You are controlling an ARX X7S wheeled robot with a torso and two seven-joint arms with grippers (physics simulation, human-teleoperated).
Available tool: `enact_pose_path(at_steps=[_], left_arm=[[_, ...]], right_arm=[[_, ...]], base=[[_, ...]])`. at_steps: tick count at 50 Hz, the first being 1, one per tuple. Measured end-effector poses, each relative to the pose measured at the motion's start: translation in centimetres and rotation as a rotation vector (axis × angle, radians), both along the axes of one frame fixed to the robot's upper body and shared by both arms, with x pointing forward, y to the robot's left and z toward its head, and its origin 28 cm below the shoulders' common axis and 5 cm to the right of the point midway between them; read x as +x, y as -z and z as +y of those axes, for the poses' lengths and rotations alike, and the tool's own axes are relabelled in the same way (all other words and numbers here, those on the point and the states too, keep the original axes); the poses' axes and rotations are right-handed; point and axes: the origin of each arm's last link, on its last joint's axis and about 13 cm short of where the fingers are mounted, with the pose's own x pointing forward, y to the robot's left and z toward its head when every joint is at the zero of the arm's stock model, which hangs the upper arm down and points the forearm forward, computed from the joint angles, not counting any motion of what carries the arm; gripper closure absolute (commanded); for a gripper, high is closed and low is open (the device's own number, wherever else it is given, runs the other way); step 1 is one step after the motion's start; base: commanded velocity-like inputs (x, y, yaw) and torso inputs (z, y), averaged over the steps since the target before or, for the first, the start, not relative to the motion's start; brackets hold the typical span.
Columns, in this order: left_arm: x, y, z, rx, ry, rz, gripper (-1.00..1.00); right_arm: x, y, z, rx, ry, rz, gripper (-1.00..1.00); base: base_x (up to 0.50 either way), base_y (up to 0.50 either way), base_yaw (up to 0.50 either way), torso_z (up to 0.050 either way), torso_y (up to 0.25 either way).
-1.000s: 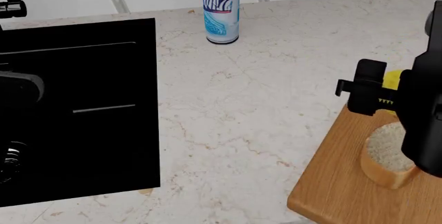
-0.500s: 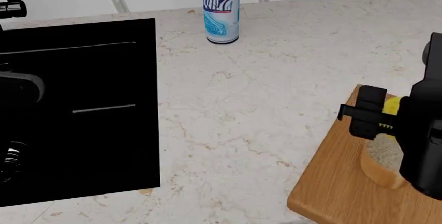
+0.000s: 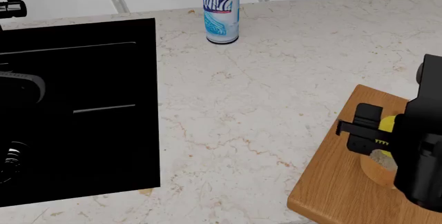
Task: Pick up the wedge of cheese and place it on the slice of bread to prepare a simple cheese on bread dish.
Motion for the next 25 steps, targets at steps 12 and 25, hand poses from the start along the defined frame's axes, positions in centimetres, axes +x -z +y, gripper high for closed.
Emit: enact_pose_path(at_steps=[12, 25], left_arm=[[0.00, -0.01, 0.01, 0.000, -0.001, 0.000, -1.00], [-0.03, -0.01, 0.02, 0.000, -0.004, 0.001, -1.00]], right_arm=[[0.06, 0.43, -0.14, 0.005, 0.008, 0.001, 1.00], [0.17, 0.58, -0.19, 0.010, 0.012, -0.007, -1.00]], base=[[0.00, 0.00, 0.00, 0.000, 0.000], [0.00, 0.00, 0.00, 0.000, 0.000]])
